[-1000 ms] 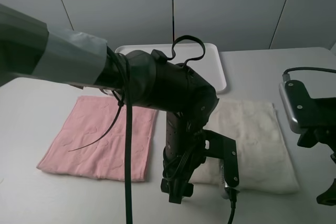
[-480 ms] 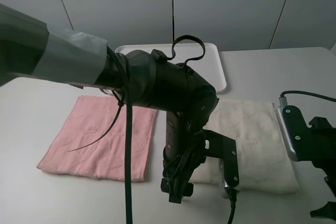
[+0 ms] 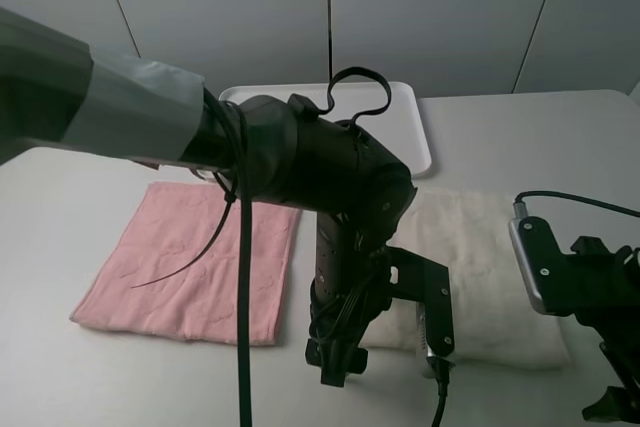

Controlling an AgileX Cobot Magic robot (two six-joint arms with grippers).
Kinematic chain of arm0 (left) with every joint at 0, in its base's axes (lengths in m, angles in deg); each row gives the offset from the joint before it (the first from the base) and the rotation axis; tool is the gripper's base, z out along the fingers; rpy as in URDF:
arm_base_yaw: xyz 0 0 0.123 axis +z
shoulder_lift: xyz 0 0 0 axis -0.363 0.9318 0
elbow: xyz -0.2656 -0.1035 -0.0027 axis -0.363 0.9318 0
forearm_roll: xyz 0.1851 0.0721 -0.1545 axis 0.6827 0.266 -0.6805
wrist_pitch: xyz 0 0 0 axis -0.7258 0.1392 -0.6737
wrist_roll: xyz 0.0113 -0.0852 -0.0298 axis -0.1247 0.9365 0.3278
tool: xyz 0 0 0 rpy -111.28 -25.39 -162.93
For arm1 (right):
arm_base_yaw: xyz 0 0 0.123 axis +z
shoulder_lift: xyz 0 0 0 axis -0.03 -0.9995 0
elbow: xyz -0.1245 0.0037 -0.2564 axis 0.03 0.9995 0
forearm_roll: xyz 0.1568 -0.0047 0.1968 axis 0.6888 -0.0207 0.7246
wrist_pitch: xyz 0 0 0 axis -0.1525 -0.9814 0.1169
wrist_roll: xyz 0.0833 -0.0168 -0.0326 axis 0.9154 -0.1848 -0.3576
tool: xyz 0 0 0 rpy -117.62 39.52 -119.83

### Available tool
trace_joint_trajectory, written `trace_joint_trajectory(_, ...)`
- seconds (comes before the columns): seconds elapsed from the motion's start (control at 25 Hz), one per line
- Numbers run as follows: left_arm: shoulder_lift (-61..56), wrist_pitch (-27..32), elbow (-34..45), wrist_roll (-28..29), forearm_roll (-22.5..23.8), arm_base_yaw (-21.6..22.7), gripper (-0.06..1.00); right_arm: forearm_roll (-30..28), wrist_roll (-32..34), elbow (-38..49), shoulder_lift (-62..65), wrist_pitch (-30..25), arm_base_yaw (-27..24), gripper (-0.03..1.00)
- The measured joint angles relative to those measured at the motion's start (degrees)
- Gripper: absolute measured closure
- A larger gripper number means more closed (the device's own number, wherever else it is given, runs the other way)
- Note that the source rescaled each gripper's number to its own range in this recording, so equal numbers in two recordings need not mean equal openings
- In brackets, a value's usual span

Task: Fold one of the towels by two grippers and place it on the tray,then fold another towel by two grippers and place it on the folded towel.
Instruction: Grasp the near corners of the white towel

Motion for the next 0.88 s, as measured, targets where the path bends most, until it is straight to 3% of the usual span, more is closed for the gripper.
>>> trace_joint_trajectory(0.72, 0.0, -0.1, 0.0, 0.0, 0.13, 0.0, -0.06, -3.08, -0.02, 0.09, -9.65, 7.24, 0.0, -0.03)
trace_joint_trajectory(0.8, 0.0, -0.1, 0.0, 0.0, 0.13, 0.0, -0.06, -3.19, 0.11, 0.09, -9.79, 7.91, 0.0, 0.0)
trace_joint_trajectory(0.88, 0.0, -0.1, 0.0, 0.0, 0.24, 0.0, -0.06, -3.59, 0.35, 0.09, -9.94, 8.98, 0.0, 0.12)
